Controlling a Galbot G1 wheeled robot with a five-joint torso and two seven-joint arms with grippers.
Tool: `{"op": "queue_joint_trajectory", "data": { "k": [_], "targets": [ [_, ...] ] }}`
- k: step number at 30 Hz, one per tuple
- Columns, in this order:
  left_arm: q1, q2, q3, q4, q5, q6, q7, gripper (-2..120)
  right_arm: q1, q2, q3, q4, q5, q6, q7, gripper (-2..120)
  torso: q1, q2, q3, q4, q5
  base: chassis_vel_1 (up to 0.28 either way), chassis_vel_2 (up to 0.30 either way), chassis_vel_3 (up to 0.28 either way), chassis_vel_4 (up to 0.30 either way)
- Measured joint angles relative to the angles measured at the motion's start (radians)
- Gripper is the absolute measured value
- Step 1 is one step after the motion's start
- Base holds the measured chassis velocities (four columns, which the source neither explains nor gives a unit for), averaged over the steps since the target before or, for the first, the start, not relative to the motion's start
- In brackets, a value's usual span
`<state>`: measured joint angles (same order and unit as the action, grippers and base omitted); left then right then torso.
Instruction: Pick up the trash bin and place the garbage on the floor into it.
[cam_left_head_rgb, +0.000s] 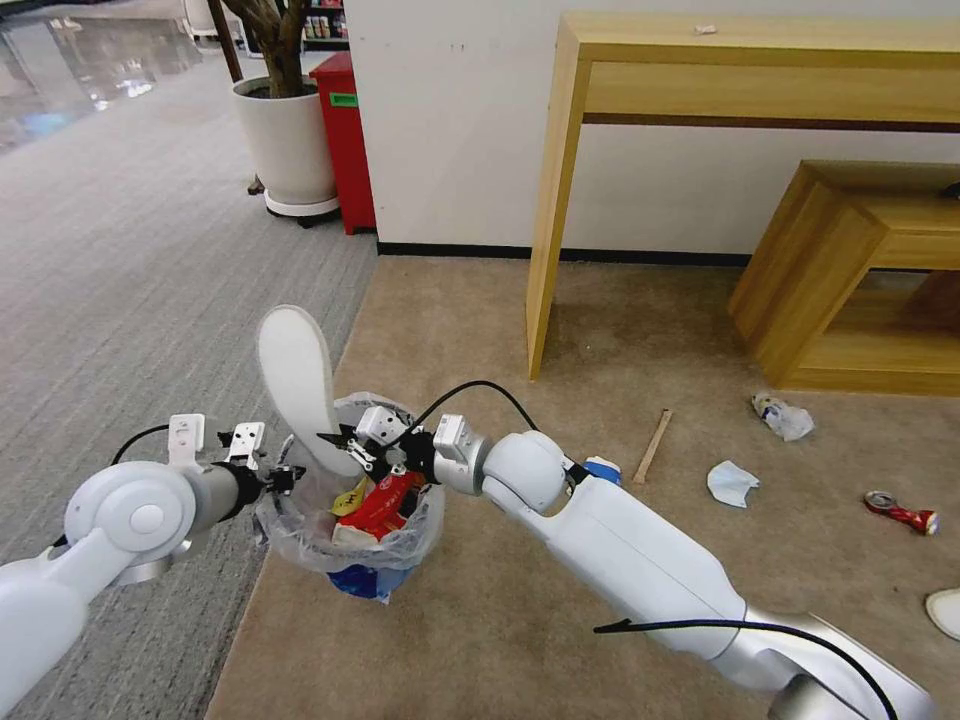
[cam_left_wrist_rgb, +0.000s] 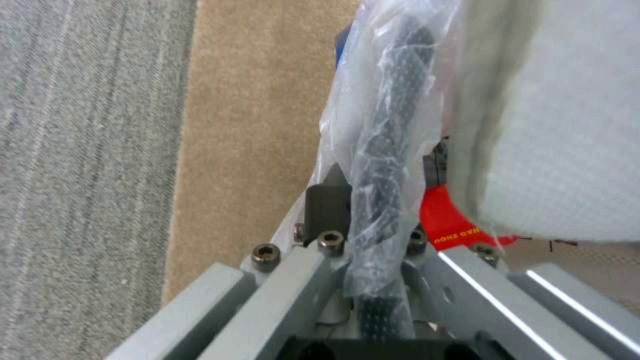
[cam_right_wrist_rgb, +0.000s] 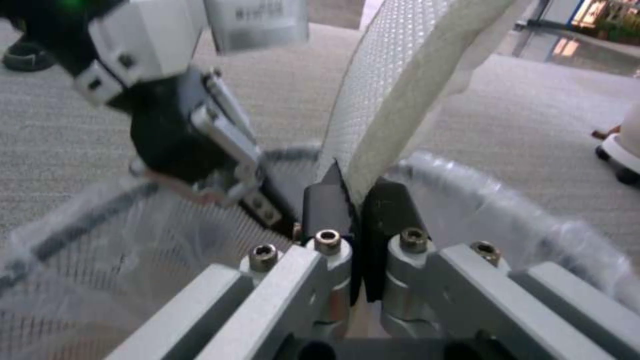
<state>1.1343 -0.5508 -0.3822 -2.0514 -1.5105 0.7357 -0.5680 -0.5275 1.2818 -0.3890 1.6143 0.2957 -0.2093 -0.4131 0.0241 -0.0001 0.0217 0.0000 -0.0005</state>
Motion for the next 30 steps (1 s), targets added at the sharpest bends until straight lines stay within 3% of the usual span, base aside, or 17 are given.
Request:
{"op": "queue_joint_trajectory", "data": {
  "k": [5, 12, 15, 24, 30],
  "targets": [
    [0.029, 0.008, -0.032, -0.008, 0.031, 0.0, 0.034, 0, -0.009, 0.011, -0.017, -0.008, -0.007, -0.002, 0.016, 1, 0.0, 0.0, 0.0, 0.0, 0.0, 0.0, 0.0, 0.0, 0.0],
    [0.07, 0.011, -0.071, -0.009, 0.089, 0.0, 0.08, 0, -0.02, 0.007, -0.031, 0.008, -0.006, -0.002, 0.054, 24, 0.0, 0.0, 0.0, -0.0001, 0.0001, 0.0, 0.0, 0.0, 0.0],
    [0.099, 0.009, -0.093, -0.014, 0.114, 0.0, 0.099, 0, -0.023, 0.005, -0.031, 0.011, -0.004, -0.001, 0.057, 40, 0.0, 0.0, 0.0, 0.0, 0.0001, 0.0, 0.0, 0.0, 0.0],
    [0.141, 0.015, -0.133, -0.025, 0.125, 0.0, 0.112, 0, -0.034, 0.004, -0.025, 0.025, 0.003, 0.0, 0.066, 68, 0.0, 0.0, 0.0, 0.0, 0.0001, 0.0, 0.0, 0.0, 0.0],
    [0.186, 0.031, -0.176, -0.034, 0.136, 0.0, 0.129, 0, -0.052, 0.002, -0.026, 0.032, 0.003, 0.0, 0.069, 93, 0.0, 0.0, 0.0, -0.0001, 0.0001, 0.0, 0.0, 0.0, 0.0]
  ]
}}
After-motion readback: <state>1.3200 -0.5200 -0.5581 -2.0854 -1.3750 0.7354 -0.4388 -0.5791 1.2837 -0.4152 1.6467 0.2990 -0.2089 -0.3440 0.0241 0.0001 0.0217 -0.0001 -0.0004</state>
